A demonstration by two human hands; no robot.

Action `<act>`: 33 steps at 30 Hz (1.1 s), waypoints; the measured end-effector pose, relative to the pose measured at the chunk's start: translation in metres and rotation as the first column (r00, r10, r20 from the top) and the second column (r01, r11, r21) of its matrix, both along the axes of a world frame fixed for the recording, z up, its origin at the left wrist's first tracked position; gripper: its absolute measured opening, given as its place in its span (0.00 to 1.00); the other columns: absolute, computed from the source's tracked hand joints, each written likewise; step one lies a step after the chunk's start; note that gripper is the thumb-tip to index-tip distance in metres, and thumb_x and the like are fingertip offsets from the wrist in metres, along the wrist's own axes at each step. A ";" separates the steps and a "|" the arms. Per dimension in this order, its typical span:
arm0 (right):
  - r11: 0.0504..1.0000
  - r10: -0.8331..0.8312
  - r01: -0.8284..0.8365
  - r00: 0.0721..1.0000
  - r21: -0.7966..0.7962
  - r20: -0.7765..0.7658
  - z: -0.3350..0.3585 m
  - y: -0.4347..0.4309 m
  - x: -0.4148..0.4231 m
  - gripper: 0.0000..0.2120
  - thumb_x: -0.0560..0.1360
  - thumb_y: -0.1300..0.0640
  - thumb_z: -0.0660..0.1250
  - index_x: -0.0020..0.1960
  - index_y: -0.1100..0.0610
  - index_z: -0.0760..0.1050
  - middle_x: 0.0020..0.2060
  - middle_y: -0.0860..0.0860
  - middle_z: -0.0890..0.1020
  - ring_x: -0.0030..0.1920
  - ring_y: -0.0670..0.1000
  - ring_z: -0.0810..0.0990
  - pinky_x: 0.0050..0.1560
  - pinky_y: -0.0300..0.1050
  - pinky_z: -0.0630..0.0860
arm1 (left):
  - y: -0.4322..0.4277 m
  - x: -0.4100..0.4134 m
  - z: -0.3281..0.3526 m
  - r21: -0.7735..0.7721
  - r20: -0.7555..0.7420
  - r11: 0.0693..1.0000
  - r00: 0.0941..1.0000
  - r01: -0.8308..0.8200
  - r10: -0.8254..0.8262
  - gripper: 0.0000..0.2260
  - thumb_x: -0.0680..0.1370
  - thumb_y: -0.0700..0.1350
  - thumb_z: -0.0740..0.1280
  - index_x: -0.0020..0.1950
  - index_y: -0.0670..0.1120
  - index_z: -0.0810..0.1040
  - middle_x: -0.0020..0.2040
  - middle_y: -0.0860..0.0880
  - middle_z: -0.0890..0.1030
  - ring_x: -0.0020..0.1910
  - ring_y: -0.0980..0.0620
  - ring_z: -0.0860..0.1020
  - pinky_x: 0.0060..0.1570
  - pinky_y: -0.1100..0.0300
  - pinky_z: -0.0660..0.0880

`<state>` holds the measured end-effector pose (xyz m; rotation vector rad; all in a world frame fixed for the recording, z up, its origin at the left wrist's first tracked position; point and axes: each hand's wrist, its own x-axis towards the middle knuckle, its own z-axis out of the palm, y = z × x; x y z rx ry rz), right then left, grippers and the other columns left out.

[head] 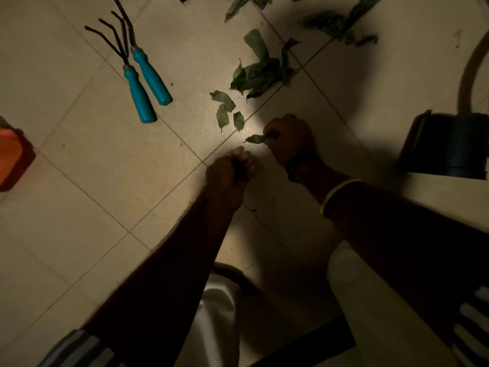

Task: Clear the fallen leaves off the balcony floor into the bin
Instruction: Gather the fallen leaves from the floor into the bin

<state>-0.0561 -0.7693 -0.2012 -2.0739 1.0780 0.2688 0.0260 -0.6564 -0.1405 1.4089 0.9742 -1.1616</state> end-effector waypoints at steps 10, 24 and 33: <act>0.977 -0.177 0.127 0.929 0.170 0.324 0.067 0.035 0.010 0.06 0.72 0.62 0.70 0.47 0.59 0.85 0.46 0.55 0.86 0.48 0.54 0.84 0.52 0.43 0.79 | -0.029 0.007 0.033 -0.132 -0.067 0.991 0.998 -0.003 -0.006 0.12 0.83 0.43 0.56 0.46 0.43 0.77 0.41 0.45 0.80 0.42 0.48 0.79 0.51 0.55 0.75; 0.834 0.537 -0.501 0.833 -0.232 0.135 -0.006 0.009 0.088 0.14 0.74 0.70 0.65 0.58 0.64 0.82 0.63 0.66 0.78 0.63 0.69 0.76 0.65 0.60 0.73 | 0.012 0.057 0.005 0.015 -0.020 0.970 0.970 -0.241 0.242 0.12 0.84 0.37 0.55 0.45 0.39 0.74 0.43 0.41 0.77 0.43 0.45 0.78 0.49 0.50 0.77; 0.984 -0.133 0.122 0.988 0.126 0.081 -0.002 0.013 0.056 0.07 0.74 0.59 0.71 0.49 0.61 0.84 0.45 0.58 0.85 0.47 0.59 0.83 0.47 0.48 0.79 | 0.024 0.051 0.002 -0.053 -0.042 0.981 0.982 -0.187 0.185 0.14 0.83 0.40 0.54 0.39 0.44 0.71 0.34 0.47 0.72 0.36 0.50 0.74 0.52 0.55 0.74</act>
